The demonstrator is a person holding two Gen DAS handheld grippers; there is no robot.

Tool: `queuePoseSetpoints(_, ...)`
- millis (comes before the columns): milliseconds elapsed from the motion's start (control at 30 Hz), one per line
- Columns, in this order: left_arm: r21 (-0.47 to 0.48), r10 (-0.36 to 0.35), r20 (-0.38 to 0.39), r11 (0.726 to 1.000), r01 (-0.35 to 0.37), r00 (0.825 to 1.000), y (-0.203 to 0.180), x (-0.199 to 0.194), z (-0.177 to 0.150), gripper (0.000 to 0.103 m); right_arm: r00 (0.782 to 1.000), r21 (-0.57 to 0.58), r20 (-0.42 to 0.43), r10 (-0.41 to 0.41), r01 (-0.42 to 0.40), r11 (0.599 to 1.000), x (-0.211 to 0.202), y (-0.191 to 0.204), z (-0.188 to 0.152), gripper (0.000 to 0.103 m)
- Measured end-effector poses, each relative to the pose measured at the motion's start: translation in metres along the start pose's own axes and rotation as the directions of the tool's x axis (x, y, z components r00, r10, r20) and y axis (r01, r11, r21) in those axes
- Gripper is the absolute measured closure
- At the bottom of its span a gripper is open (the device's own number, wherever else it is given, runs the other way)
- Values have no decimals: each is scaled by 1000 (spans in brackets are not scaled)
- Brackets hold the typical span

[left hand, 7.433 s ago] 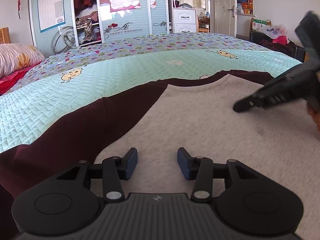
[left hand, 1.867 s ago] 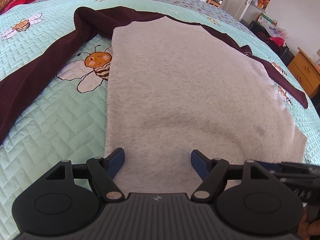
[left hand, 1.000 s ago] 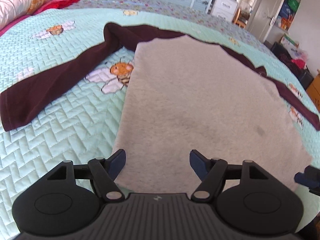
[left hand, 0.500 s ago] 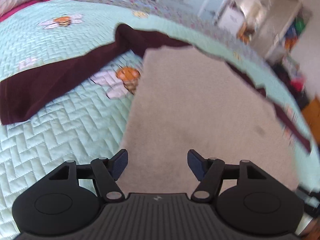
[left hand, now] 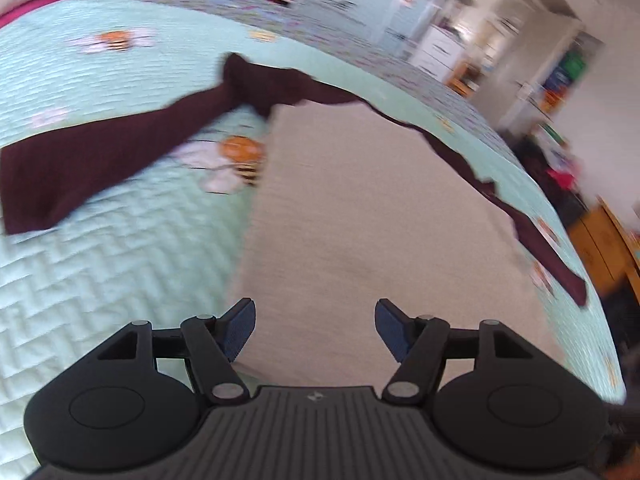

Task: Fold clothes
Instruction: 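Smooth the grey body edge flat with the right gripper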

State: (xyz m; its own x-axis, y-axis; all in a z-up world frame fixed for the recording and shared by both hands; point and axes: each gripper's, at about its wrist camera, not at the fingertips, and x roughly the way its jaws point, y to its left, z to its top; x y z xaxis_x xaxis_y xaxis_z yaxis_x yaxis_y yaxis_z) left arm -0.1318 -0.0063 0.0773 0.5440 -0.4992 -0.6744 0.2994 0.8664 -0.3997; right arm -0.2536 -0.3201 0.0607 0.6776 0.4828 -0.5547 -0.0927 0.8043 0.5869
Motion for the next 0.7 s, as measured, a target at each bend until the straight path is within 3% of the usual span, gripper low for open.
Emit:
queuePoseSetpoints(167, 116, -25, -77, 993, 34, 997, -27, 24, -6, 34, 998, -10, -55, -30, 30, 1000, 13, -5, 13, 65)
queuePoseSetpoints(300, 182, -82, -150, 977, 109, 985, -44, 48, -7, 34, 993, -27, -115, 16, -19, 999, 21, -15, 23, 65)
queuePoseSetpoints(433, 196, -139, -234, 962, 187, 962, -53, 80, 4, 32, 976, -92, -214, 33, -54, 994, 46, -22, 34, 66)
queuePoseSetpoints(500, 190, -143, -240, 963, 191, 960, -52, 95, 17, 32, 970, -114, -241, 33, -62, 992, 60, -31, 46, 73)
queuePoseSetpoints(567, 184, -114, -218, 970, 156, 969, -46, 109, 37, 32, 969, -91, -239, 55, -79, 993, 78, -47, 70, 79)
queuePoseSetpoints(667, 149, -17, -157, 988, 40, 988, -29, 128, 70, 32, 979, -124, -205, 9, -35, 992, 110, -70, 112, 101)
queuePoseSetpoints(700, 131, 17, -136, 991, 1, 991, -23, 134, 82, 32, 982, -127, -188, -3, -21, 992, 122, -78, 127, 101)
